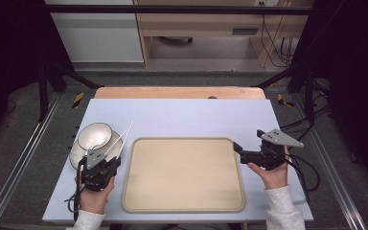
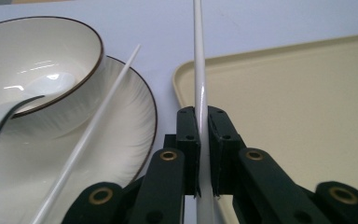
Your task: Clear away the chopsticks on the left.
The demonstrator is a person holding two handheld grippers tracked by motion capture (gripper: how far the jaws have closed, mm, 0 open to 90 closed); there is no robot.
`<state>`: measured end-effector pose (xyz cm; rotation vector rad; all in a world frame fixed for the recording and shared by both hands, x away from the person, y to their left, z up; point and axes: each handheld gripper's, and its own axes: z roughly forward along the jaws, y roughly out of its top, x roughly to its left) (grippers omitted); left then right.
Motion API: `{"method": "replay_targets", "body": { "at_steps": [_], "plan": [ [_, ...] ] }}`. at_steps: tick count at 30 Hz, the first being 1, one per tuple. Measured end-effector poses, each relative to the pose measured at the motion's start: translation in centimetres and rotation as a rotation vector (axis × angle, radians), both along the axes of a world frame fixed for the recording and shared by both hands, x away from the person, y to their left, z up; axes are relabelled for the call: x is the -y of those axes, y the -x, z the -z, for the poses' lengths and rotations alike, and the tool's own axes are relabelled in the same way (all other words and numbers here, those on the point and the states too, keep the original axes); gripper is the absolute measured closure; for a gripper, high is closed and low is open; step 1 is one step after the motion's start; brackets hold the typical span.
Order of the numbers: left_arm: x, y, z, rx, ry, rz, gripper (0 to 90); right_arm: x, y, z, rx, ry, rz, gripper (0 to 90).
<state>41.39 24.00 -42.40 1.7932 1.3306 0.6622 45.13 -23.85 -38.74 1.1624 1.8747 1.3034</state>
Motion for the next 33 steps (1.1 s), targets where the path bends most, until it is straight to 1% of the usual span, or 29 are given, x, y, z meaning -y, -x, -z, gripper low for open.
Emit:
{"method": "replay_targets", "body": {
  "at_steps": [1, 2, 3, 4, 5, 6, 8, 10, 11, 12, 13, 14, 17, 20, 21, 23, 25, 27, 30, 31, 33],
  "plan": [
    [0.3, 0.2, -0.1, 0.012, 0.02, -0.003, 84.2, 0.0, 0.1, 0.0, 0.003, -0.001, 0.002, 3.9],
    [0.3, 0.2, -0.1, 0.012, 0.02, -0.003, 84.2, 0.0, 0.1, 0.0, 0.003, -0.001, 0.002, 3.9],
    [0.8, 0.4, -0.4, 0.031, 0.023, -0.011, 84.2, 0.1, 0.1, -0.1, 0.006, 0.0, 0.001, 3.9],
    [0.8, 0.4, -0.4, 0.031, 0.023, -0.011, 84.2, 0.1, 0.1, -0.1, 0.006, 0.0, 0.001, 3.9],
    [1.2, 0.6, -0.7, 0.039, 0.045, -0.02, 84.2, 0.2, 0.2, -0.2, 0.009, -0.009, 0.002, 4.1],
    [1.5, 0.7, -0.7, 0.044, 0.056, -0.026, 84.2, 0.2, 0.2, -0.2, 0.01, -0.01, 0.003, 4.2],
    [1.7, 0.8, -0.8, 0.045, 0.056, -0.028, 84.2, 0.2, 0.3, -0.2, 0.011, -0.012, 0.002, 4.2],
    [2.5, 0.8, -0.7, 0.04, 0.066, -0.037, 84.1, 0.2, 0.3, -0.2, 0.013, -0.009, -0.002, 4.2],
    [2.5, 0.8, -0.7, 0.04, 0.066, -0.037, 84.2, 0.2, 0.3, -0.2, 0.013, -0.009, -0.002, 4.2],
    [2.7, 1.0, -0.4, 0.034, 0.087, -0.045, 84.1, 0.2, 0.3, -0.2, 0.012, -0.007, -0.004, 4.1],
    [2.8, 1.2, -0.2, 0.038, 0.119, -0.057, 84.1, 0.2, 0.3, -0.2, 0.013, -0.007, -0.003, 4.0],
    [2.9, 1.3, 0.0, 0.038, 0.135, -0.059, 84.1, 0.2, 0.3, -0.2, 0.014, -0.012, -0.001, 4.1],
    [3.4, 1.7, 0.8, 0.036, 0.124, -0.065, 84.1, 0.3, 0.3, -0.3, 0.014, -0.017, -0.001, 4.1],
    [3.6, 2.0, 1.5, 0.031, 0.157, -0.075, 84.1, 0.2, 0.3, -0.2, 0.011, -0.012, -0.004, 4.2],
    [3.6, 2.0, 1.5, 0.031, 0.157, -0.075, 84.1, 0.2, 0.3, -0.2, 0.011, -0.012, -0.004, 4.2],
    [4.2, 2.3, 2.3, 0.034, 0.162, -0.088, 84.1, 0.1, 0.2, 0.0, 0.003, -0.004, -0.009, 4.2],
    [4.5, 2.4, 2.8, 0.034, 0.177, -0.095, 84.1, -0.1, 0.1, 0.1, 0.0, -0.002, -0.008, 4.2],
    [4.7, 2.5, 3.1, 0.036, 0.178, -0.099, 84.1, -0.1, 0.1, 0.1, -0.001, 0.0, -0.009, 4.3],
    [5.3, 2.5, 3.9, 0.028, 0.166, -0.108, 84.1, -0.3, 0.0, 0.3, -0.008, 0.001, -0.017, 4.4],
    [5.4, 2.5, 4.1, 0.023, 0.154, -0.112, 84.1, -0.3, 0.0, 0.3, -0.009, 0.002, -0.016, 4.4],
    [5.5, 2.4, 4.4, 0.018, 0.154, -0.117, 84.1, -0.4, 0.0, 0.3, -0.012, -0.004, -0.017, 4.4]
  ]
}}
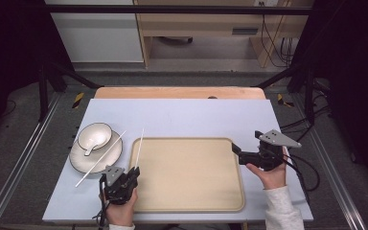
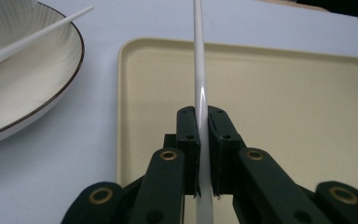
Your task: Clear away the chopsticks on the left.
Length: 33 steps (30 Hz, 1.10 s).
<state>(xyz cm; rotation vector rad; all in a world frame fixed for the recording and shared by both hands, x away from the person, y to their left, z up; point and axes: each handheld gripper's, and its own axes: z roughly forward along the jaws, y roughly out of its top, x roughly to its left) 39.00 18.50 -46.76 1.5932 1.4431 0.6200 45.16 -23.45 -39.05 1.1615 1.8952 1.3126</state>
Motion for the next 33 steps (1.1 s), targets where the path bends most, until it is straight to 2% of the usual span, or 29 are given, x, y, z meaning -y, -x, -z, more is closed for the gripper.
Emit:
{"method": "replay_targets", "body": {
  "at_steps": [7, 9, 10, 14, 17, 24, 33],
  "plan": [
    [0.1, -0.3, 1.0, -0.055, -0.023, -0.029, 84.1, -0.1, -0.1, 0.1, -0.006, 0.007, -0.005, 4.5],
    [0.1, -0.4, 1.1, -0.059, -0.023, -0.031, 84.1, -0.1, -0.2, 0.2, -0.006, 0.012, -0.007, 4.4],
    [0.2, -0.5, 1.2, -0.075, -0.033, -0.033, 84.1, -0.2, -0.2, 0.2, -0.008, 0.014, -0.008, 4.5],
    [0.3, -0.6, 1.1, -0.096, -0.056, -0.041, 83.8, -0.2, -0.2, 0.3, -0.011, 0.015, -0.006, 4.4],
    [0.2, -1.0, 1.2, -0.15, -0.072, -0.032, 83.7, -0.3, -0.3, 0.3, -0.014, 0.018, -0.008, 4.4],
    [0.5, -1.2, 1.2, -0.167, -0.104, -0.04, 83.6, -0.4, -0.3, 0.4, -0.017, 0.021, -0.008, 4.4],
    [0.5, -1.2, 1.2, -0.157, -0.096, -0.039, 81.5, -0.4, -0.4, 0.4, -0.022, 0.024, -0.011, 4.4]
  ]
}}
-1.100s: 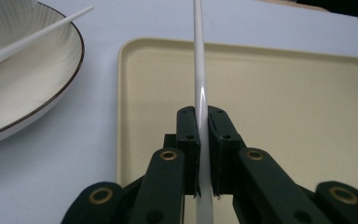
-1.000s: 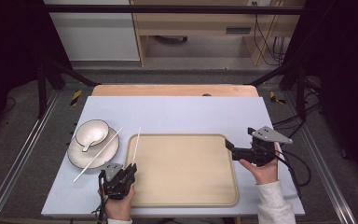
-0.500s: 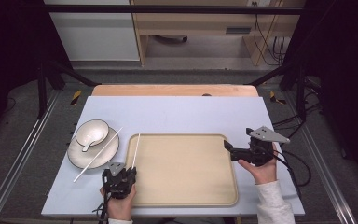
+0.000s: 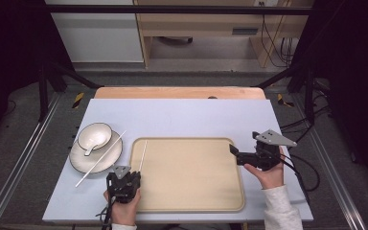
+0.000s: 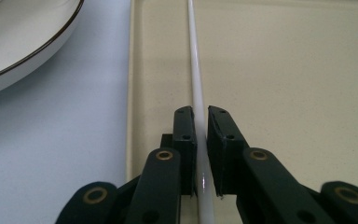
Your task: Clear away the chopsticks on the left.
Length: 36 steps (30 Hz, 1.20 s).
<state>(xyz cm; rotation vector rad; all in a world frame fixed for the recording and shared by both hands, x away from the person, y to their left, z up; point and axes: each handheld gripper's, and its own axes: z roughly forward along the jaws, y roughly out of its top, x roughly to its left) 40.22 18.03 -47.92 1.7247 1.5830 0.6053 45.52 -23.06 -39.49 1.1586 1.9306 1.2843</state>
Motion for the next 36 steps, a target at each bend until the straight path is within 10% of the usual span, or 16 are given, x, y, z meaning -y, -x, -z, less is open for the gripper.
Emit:
{"method": "replay_targets", "body": {
  "at_steps": [12, 26, 36],
  "plan": [
    [-1.4, -0.3, -2.8, 0.133, 0.007, 0.153, 59.2, 0.4, 0.3, -0.3, 0.013, -0.019, 0.009, 4.2],
    [-4.5, -1.0, -5.2, 0.125, -0.056, 0.343, 30.6, 1.0, 0.5, -0.7, 0.029, -0.036, 0.018, 4.2],
    [-7.9, -0.7, -4.5, 0.145, -0.086, 0.342, 24.7, 1.0, 0.4, -0.5, 0.015, -0.023, 0.018, 4.1]
  ]
}}
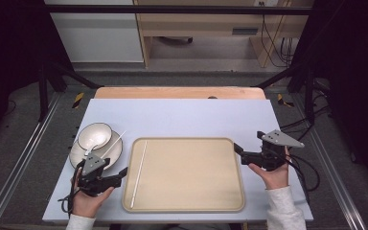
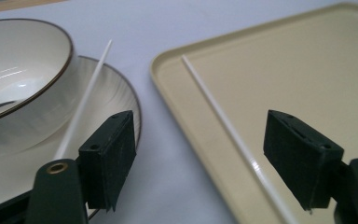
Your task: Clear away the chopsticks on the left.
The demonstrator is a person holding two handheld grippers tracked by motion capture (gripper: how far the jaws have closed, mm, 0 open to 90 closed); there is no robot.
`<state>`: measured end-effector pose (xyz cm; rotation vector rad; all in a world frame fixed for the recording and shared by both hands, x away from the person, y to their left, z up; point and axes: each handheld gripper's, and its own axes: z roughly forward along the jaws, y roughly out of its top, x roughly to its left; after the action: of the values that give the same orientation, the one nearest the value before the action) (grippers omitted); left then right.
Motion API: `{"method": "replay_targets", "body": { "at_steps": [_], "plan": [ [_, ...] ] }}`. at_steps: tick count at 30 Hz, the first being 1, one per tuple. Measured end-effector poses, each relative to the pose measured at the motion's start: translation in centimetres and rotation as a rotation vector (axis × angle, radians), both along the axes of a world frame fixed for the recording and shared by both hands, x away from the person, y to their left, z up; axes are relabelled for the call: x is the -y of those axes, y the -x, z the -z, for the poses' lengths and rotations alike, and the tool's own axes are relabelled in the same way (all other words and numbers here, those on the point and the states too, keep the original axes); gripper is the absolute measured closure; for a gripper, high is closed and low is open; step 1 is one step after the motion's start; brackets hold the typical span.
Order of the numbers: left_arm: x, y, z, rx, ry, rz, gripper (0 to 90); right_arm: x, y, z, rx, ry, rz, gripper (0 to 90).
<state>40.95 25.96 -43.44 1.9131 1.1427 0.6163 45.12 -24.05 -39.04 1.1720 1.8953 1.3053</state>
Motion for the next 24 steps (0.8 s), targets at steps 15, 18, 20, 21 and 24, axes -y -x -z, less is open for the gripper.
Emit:
{"method": "replay_targets", "body": {
  "at_steps": [15, 18, 20, 21, 24],
  "plan": [
    [-4.7, 0.5, 0.8, -0.02, -0.064, -0.051, 24.1, -0.1, -0.1, 0.1, -0.007, 0.017, -0.005, 4.1],
    [-5.2, 0.1, 0.7, -0.023, -0.082, -0.064, 24.3, -0.2, -0.1, 0.2, -0.01, 0.018, -0.007, 4.1],
    [-5.6, -0.2, 0.8, -0.027, -0.084, -0.067, 25.0, -0.3, -0.2, 0.3, -0.014, 0.018, -0.01, 4.1],
    [-5.8, -0.4, 0.9, -0.033, -0.085, -0.072, 25.5, -0.3, -0.2, 0.3, -0.015, 0.022, -0.011, 4.1],
    [-6.2, -1.0, 1.1, -0.049, -0.081, -0.076, 28.3, -0.4, -0.3, 0.4, -0.016, 0.028, -0.014, 4.1]
  ]
}}
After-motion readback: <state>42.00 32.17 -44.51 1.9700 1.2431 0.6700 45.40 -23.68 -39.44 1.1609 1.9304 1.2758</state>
